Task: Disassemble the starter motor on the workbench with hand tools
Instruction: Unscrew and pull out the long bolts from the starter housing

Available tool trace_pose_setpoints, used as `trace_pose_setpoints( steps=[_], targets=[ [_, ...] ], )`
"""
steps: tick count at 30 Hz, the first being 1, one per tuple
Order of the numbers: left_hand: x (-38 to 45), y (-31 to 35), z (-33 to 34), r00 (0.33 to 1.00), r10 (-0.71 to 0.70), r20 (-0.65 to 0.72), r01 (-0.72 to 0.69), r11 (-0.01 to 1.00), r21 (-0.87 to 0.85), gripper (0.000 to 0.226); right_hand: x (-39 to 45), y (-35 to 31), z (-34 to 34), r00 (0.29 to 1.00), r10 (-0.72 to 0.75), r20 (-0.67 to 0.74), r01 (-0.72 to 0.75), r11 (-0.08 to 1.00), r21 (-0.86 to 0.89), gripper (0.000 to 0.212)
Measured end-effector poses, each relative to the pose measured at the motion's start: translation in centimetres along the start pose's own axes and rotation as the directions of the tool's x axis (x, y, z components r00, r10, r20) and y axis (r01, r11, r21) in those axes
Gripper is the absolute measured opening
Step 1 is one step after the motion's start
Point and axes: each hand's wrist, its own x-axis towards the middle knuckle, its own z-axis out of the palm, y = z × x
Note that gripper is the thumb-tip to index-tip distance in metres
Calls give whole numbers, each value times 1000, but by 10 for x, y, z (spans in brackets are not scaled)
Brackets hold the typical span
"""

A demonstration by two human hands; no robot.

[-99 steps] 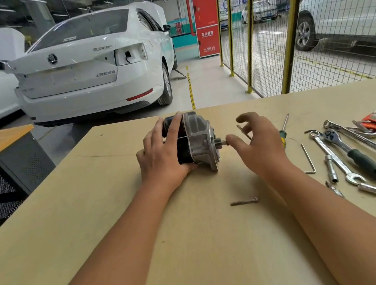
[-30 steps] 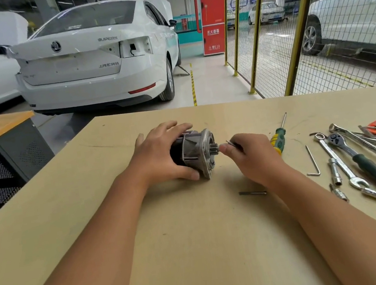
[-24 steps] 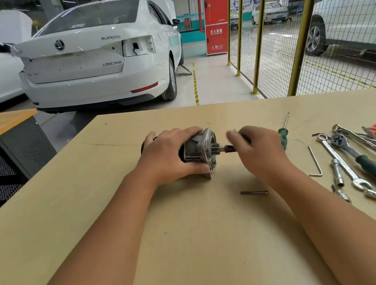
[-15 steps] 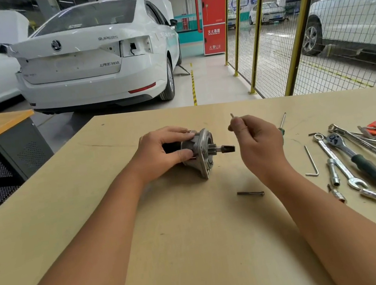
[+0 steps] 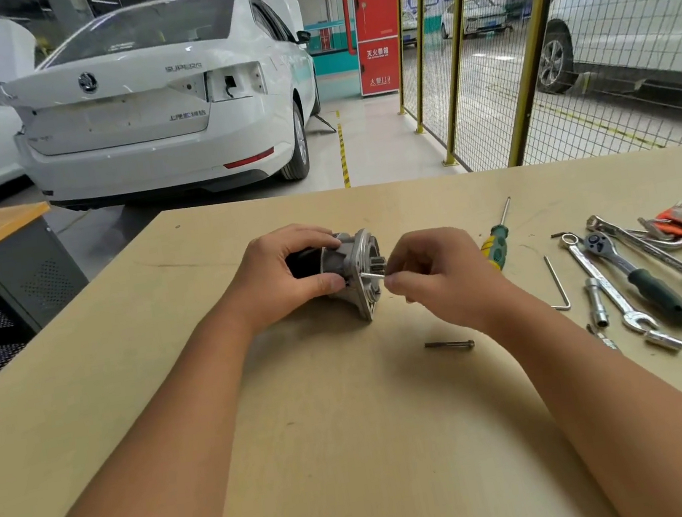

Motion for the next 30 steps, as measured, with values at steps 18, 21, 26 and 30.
trace_pose_setpoints(
  steps=[18, 21, 26, 30],
  targets=[
    [1, 3, -1, 998, -69, 5, 69, 996, -61, 48, 2, -7, 8, 994, 109, 6, -106, 976, -187, 15],
    [1, 2, 0, 997, -77, 3, 77, 994, -73, 48, 3, -8, 9, 983, 184, 6, -180, 970, -162, 13],
    [0, -1, 0, 997, -74, -2, 74, 993, -87, 48, 2, -10, 11, 982, 189, 5, -184, 963, -197, 15],
    [0, -2, 0, 997, -78, -3, 77, 992, -97, 47, 0, -10, 11, 999, 49, 0, -46, 944, -327, 8]
  ],
)
